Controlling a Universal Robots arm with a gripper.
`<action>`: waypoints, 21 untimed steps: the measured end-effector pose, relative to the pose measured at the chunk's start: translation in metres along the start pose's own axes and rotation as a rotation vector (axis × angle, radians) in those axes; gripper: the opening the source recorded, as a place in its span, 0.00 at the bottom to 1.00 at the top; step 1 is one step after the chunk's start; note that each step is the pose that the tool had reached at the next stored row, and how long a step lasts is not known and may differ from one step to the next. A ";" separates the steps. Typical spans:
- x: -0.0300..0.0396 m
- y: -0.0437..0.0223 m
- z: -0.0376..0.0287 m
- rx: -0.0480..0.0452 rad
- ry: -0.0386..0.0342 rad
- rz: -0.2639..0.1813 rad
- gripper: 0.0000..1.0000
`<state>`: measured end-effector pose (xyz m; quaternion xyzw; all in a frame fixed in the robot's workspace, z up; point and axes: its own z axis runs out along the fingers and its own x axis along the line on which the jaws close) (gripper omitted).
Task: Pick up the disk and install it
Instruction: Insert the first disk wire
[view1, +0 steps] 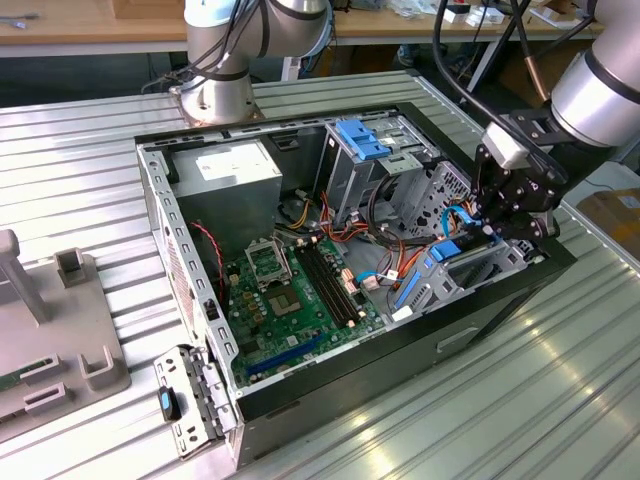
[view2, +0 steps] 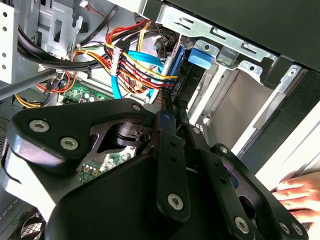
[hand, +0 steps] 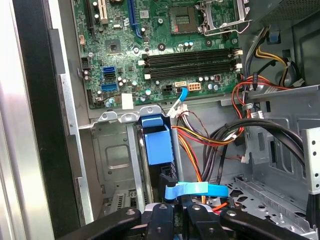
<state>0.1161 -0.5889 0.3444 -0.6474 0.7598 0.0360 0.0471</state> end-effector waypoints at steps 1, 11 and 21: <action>0.0001 0.0000 0.0001 -0.0001 -0.0002 0.000 0.16; -0.0002 0.0000 -0.0033 0.0016 -0.0005 0.000 0.16; -0.0002 0.0000 -0.0032 -0.0014 0.0054 0.000 0.16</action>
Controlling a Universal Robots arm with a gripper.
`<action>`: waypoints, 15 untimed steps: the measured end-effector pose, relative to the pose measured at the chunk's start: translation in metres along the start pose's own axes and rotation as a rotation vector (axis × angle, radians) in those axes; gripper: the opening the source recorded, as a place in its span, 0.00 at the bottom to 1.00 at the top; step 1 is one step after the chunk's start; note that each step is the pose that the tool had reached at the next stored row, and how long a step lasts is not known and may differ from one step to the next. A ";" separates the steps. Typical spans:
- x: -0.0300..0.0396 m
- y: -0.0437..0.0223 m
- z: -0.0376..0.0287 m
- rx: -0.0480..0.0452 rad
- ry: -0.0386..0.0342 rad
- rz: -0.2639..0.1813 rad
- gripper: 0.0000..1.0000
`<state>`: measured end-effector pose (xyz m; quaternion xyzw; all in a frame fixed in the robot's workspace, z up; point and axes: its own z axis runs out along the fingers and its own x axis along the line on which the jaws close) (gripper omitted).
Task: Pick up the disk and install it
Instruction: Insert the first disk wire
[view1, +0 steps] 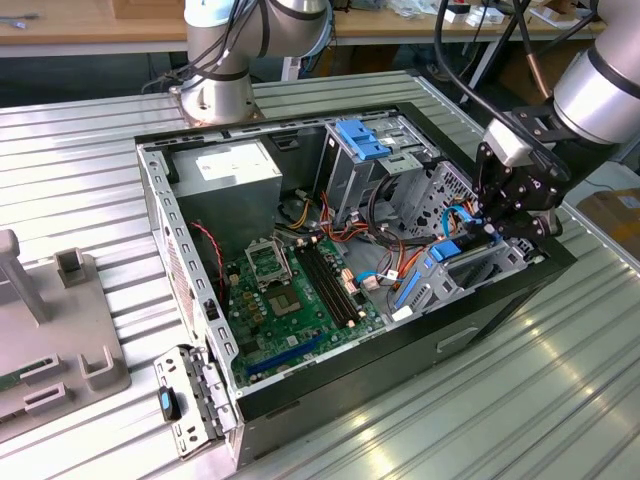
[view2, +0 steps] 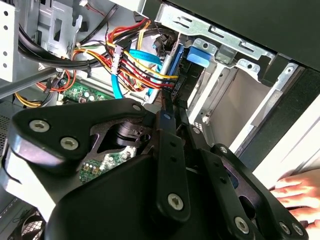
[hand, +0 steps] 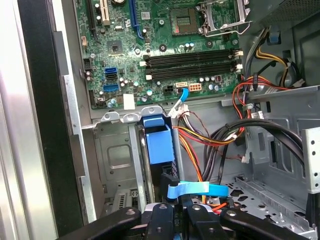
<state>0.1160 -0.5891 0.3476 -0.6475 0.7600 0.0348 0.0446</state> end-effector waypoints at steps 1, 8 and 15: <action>0.0000 0.0000 0.0000 0.0000 0.0001 0.000 0.16; -0.0009 0.0001 -0.0004 0.0028 0.0041 0.018 0.16; -0.0123 0.0019 -0.0029 0.0079 0.0344 0.018 0.16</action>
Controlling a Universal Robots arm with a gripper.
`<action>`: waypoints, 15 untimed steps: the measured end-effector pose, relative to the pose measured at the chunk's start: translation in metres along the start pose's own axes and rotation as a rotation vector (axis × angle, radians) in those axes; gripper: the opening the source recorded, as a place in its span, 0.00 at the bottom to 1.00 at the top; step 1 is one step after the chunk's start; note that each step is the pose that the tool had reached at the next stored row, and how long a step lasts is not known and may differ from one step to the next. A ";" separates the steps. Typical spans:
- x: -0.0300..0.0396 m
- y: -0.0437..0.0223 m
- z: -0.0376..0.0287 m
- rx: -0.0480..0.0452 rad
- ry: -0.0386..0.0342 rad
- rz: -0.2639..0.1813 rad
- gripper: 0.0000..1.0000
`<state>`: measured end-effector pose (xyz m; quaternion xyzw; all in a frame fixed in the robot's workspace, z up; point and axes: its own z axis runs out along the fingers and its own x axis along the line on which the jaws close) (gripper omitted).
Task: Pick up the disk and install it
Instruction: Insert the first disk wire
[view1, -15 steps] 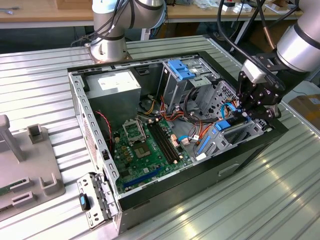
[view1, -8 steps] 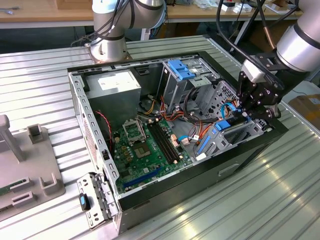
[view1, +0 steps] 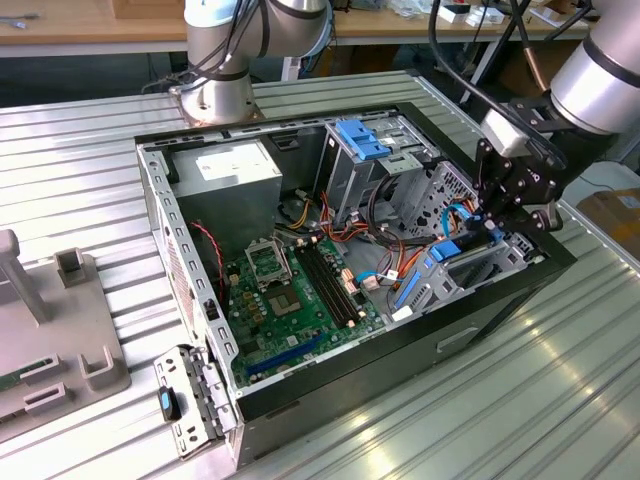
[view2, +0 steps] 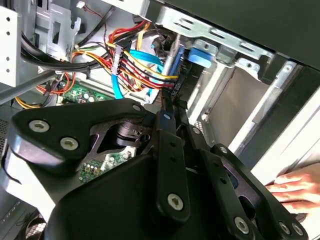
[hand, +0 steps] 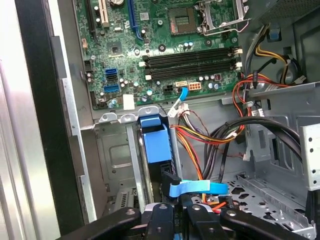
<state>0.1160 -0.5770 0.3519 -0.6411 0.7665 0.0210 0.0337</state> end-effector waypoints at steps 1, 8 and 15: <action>-0.0040 0.0007 0.0002 0.0018 0.0099 0.000 0.16; -0.0086 0.0018 0.0006 0.0130 0.0774 0.000 0.16; -0.0125 -0.0007 0.0021 -0.0188 0.0892 0.002 0.16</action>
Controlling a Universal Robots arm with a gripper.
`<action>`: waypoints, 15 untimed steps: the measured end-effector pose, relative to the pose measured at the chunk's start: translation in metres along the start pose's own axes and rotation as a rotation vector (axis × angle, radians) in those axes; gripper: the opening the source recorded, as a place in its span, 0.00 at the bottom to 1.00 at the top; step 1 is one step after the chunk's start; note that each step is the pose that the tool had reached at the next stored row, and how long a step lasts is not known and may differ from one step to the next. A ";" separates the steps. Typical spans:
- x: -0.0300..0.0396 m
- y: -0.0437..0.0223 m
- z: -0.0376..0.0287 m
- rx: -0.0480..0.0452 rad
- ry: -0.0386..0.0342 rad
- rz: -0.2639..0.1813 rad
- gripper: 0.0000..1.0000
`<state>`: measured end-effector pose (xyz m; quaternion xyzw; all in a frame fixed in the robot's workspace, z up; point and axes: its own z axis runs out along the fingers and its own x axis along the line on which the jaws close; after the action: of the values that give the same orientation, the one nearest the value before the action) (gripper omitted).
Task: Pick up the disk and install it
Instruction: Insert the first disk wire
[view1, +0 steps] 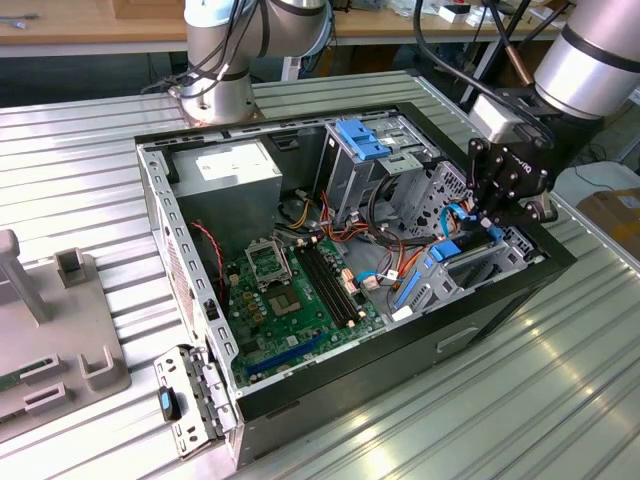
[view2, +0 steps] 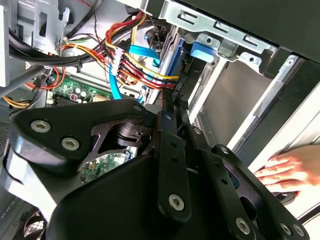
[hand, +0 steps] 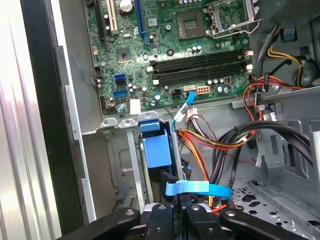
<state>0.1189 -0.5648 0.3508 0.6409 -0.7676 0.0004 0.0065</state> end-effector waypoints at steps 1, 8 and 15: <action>0.0000 -0.0001 0.0000 0.0000 0.0003 0.000 0.16; -0.0016 -0.0002 0.0003 0.0000 0.0003 0.000 0.16; -0.0019 -0.0013 0.0003 0.0000 0.0005 0.000 0.16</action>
<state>0.1206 -0.5632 0.3504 0.6408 -0.7677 0.0005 0.0067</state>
